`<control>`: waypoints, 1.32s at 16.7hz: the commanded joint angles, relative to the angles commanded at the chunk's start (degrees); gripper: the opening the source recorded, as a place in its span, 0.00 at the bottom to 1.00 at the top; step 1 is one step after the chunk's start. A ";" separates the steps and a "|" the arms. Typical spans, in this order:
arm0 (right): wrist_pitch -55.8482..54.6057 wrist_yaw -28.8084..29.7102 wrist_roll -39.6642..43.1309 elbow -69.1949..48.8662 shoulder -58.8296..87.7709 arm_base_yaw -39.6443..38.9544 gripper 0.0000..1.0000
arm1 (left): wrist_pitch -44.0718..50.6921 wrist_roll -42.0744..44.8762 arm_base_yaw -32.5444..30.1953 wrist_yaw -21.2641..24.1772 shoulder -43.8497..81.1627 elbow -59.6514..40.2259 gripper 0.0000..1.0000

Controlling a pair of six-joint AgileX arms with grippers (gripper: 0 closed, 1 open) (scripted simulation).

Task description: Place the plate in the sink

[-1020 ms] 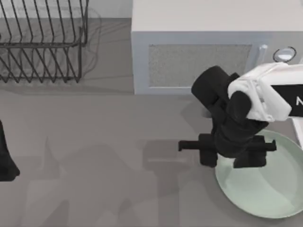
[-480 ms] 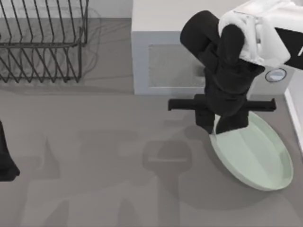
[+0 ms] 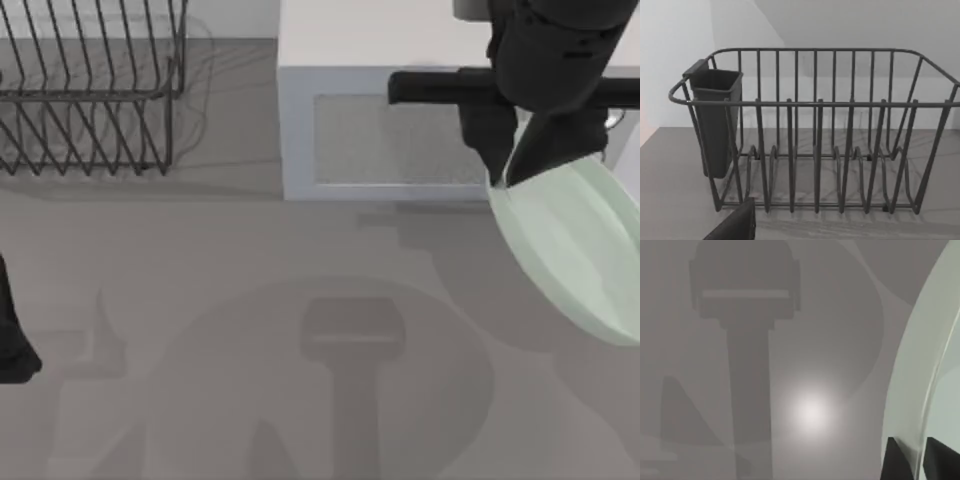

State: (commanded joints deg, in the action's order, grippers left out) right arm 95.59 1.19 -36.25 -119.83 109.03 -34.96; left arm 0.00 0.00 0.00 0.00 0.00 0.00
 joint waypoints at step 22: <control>2.42 0.69 26.36 -36.43 23.37 28.78 0.00 | 0.00 0.00 0.00 0.00 0.00 0.00 1.00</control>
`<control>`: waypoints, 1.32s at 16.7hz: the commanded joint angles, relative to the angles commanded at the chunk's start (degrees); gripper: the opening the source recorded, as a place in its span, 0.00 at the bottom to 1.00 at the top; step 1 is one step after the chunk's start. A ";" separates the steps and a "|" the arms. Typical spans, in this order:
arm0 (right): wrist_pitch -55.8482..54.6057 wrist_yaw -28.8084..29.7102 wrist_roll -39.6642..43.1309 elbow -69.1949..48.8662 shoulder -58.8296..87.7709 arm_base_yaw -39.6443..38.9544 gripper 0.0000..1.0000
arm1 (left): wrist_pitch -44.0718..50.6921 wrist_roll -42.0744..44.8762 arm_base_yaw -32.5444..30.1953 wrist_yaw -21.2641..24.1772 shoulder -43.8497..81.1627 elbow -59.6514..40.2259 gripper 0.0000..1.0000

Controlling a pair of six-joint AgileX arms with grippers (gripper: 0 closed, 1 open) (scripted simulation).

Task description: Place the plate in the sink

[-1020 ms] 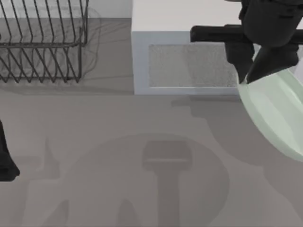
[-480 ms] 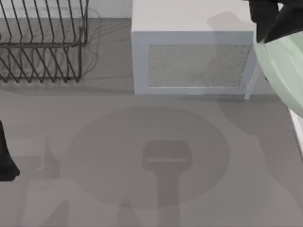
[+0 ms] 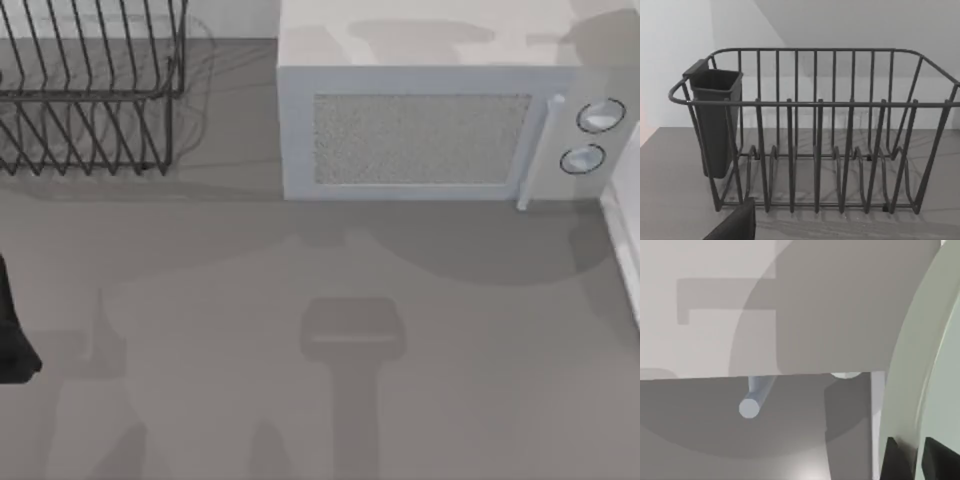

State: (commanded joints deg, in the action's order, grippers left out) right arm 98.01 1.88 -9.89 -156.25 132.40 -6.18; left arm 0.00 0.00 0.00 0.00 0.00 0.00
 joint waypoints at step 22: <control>2.78 -1.34 13.21 -10.04 22.93 10.90 0.60 | 0.00 0.00 0.00 0.00 0.00 0.00 1.00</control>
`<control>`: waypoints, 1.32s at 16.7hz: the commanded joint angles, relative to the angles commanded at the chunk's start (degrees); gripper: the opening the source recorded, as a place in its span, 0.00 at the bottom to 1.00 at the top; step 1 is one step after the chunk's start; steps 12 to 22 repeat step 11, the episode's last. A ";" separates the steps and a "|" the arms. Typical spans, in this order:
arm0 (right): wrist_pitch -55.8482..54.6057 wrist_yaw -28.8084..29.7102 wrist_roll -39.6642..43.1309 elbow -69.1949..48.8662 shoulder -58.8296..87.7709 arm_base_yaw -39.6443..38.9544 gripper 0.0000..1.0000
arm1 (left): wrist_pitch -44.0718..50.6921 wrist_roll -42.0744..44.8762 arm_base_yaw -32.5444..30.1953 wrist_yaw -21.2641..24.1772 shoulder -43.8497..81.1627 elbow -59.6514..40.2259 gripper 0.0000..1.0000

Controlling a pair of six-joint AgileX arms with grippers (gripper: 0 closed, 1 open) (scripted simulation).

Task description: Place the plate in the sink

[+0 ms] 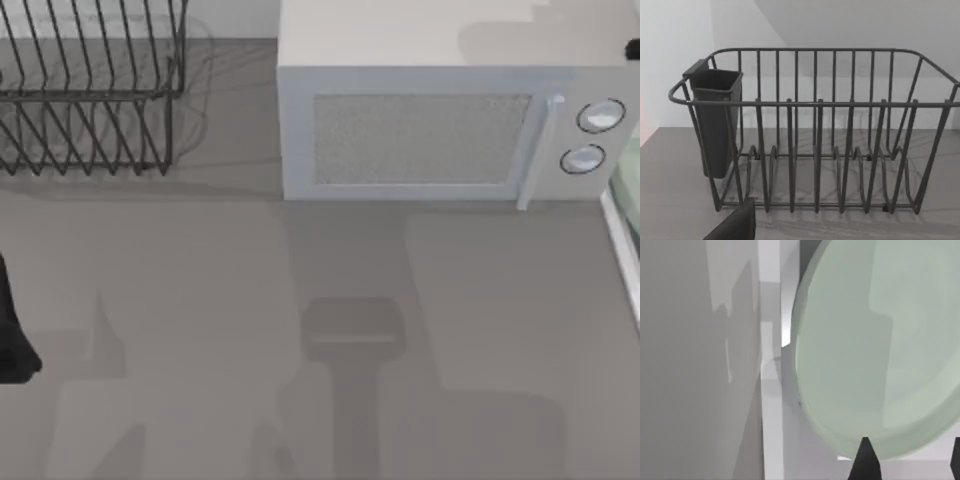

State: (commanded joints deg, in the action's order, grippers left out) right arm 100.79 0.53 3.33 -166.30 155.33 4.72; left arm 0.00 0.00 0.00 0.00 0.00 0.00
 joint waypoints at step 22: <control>0.00 0.00 0.00 0.00 0.00 0.00 1.00 | 0.00 0.00 0.00 0.00 0.00 0.00 1.00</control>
